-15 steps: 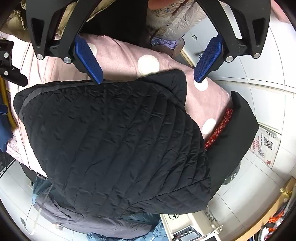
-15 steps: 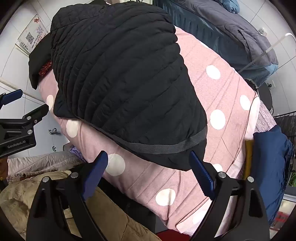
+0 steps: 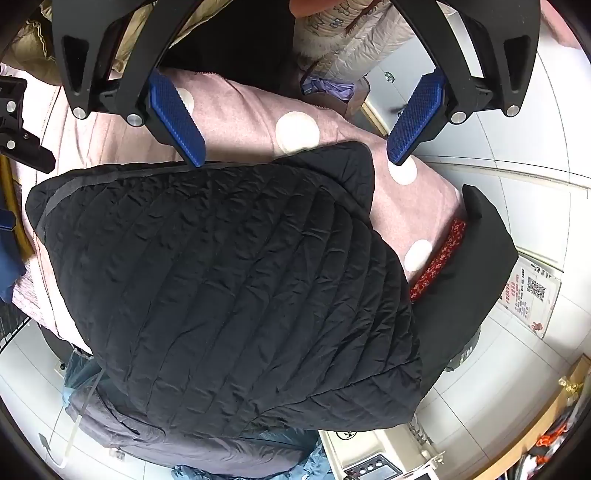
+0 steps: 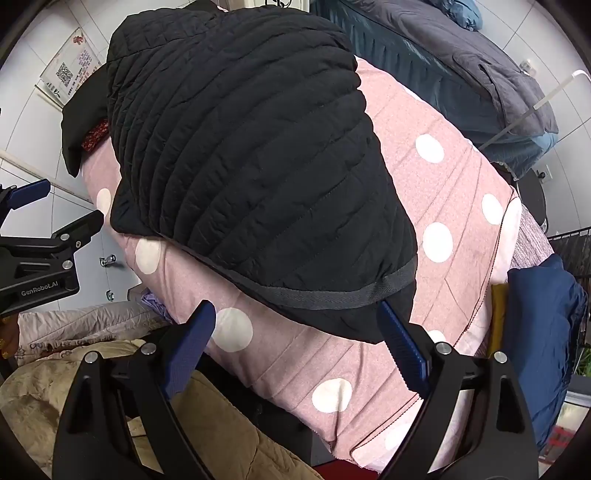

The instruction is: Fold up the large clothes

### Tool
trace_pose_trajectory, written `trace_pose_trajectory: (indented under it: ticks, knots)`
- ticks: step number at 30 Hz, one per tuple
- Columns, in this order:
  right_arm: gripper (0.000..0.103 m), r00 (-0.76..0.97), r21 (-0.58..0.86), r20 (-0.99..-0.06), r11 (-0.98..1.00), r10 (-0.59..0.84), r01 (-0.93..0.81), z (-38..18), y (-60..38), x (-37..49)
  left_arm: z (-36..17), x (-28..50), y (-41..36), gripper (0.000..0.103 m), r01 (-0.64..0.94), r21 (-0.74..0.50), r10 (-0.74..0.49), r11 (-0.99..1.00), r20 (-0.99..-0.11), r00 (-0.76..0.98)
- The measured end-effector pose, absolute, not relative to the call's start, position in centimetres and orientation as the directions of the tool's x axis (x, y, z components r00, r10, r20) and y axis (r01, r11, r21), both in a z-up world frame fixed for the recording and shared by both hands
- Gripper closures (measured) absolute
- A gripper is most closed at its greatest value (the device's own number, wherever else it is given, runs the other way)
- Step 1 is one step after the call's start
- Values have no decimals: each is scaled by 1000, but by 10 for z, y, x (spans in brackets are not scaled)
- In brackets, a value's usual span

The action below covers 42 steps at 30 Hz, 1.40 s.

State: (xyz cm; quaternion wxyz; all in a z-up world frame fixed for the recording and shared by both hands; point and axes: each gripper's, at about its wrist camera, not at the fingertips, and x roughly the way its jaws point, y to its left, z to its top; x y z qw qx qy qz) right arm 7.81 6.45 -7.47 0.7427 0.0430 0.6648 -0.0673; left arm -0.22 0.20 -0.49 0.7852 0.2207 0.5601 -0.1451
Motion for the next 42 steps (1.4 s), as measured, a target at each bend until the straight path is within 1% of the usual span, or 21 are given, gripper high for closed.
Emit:
trace_pose_trajectory:
  ticks: [42]
  knots:
    - [15, 90, -16, -996, 989, -29, 149, -81, 60, 78, -16, 3, 0, 6, 468, 156, 17, 870, -958, 288]
